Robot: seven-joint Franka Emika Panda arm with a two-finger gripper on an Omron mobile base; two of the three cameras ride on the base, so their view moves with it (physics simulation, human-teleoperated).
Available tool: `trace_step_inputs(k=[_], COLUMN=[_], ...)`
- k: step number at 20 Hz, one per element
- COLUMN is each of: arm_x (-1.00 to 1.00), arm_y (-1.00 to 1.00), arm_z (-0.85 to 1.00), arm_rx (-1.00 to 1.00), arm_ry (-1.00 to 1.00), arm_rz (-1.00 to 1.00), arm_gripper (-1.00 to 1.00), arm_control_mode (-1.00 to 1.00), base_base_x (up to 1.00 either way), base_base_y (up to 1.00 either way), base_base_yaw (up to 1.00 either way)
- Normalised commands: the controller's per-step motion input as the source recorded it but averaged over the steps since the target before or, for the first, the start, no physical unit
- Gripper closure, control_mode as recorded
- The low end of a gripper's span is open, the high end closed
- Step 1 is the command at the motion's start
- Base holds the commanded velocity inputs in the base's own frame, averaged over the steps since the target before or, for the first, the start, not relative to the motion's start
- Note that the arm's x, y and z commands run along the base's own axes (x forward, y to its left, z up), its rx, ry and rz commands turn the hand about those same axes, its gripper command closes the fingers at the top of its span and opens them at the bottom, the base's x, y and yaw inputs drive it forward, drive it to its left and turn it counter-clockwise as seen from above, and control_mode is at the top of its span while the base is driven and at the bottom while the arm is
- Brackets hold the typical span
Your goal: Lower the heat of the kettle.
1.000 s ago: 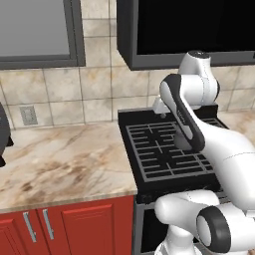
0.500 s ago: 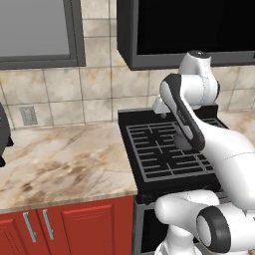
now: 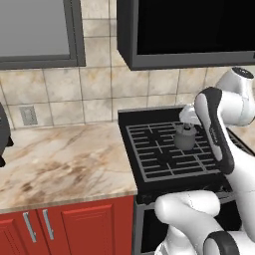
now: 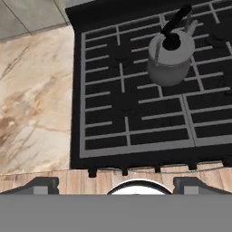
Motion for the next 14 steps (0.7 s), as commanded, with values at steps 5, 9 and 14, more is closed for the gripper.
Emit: trace_step_inputs(k=[5,9,14], arm_x=[-0.84,-0.95,-0.54], arm_y=[-0.83,-0.7,-0.62], arm_z=[-0.53,-0.5,-0.56], arm_rx=[0.29,0.32,0.37], arm_ry=[-0.1,-0.14,-0.07], arm_rz=[-0.26,-0.25,-0.27], arm_gripper=[-1.0,-1.0,-1.0], arm_control_mode=[-1.0,-1.0,-1.0], base_base_x=[0.0,0.0,0.0], base_base_y=[0.0,0.0,0.0], base_base_yaw=[0.0,0.0,0.0])
